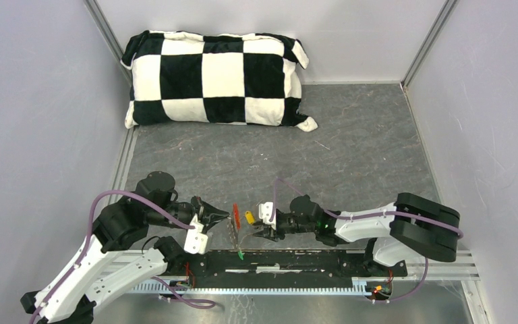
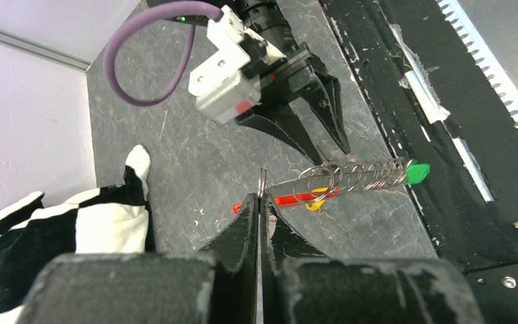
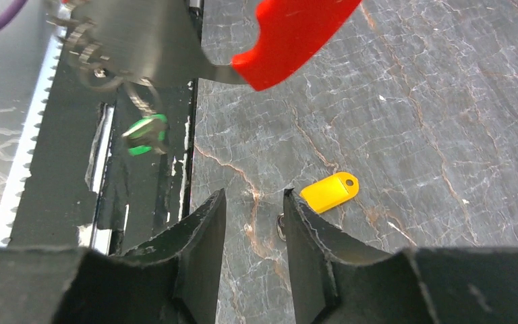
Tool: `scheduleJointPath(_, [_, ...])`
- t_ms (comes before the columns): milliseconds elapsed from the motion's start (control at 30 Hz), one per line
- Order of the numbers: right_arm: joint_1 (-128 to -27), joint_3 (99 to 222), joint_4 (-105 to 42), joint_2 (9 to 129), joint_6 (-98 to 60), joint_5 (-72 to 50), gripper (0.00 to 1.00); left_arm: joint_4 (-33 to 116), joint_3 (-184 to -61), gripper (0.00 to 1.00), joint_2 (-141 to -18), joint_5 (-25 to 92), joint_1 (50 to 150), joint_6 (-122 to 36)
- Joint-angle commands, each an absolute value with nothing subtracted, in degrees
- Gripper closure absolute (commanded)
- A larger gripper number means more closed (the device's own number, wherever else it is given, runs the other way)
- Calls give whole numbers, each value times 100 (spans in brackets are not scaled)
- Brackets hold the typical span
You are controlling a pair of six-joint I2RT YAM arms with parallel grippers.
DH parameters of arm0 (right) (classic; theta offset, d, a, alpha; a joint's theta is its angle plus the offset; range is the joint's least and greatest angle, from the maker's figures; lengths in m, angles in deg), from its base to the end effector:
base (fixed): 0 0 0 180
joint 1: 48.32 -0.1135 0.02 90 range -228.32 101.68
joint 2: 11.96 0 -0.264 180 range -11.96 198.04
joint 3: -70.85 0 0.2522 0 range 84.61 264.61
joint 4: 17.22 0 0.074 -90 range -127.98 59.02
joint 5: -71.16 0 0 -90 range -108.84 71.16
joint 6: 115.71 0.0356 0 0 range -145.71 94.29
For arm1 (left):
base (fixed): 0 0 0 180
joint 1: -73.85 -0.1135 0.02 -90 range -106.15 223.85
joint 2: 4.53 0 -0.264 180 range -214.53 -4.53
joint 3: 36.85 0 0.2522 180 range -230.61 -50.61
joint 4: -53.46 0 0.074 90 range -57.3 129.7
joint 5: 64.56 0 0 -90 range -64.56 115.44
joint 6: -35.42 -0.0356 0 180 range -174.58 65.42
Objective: Put the keys on the keyring
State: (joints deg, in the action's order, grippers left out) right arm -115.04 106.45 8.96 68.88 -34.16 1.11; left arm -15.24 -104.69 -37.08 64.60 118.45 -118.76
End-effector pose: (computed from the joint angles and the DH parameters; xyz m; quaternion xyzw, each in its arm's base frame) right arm 0.0905 0.2410 0.1600 -0.5689 0.5743 0.4015 0.4305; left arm 0.0470 -0.0779 0.3453 0.7670 0.3539 -0.2148 0.4903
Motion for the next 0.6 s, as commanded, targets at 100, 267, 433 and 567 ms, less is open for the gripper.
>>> scheduleJointPath(100, [-11606,10916,1411,7481,-3842,-687,60,-1544,-10532,98,-3643,6707,11850,-11940])
scheduleJointPath(267, [-11613,11008,1587,7842,-3905,-731,59,-1583,-10580,98,-3653,6728,11848,-11957])
scheduleJointPath(433, [-11643,11102,1692,8126,-3872,-675,60,-1589,-10589,98,-3643,6713,11848,-11948])
scheduleJointPath(567, [-11657,11082,1692,8223,-3872,-764,62,-1588,-10611,98,-3634,6727,11847,-11927])
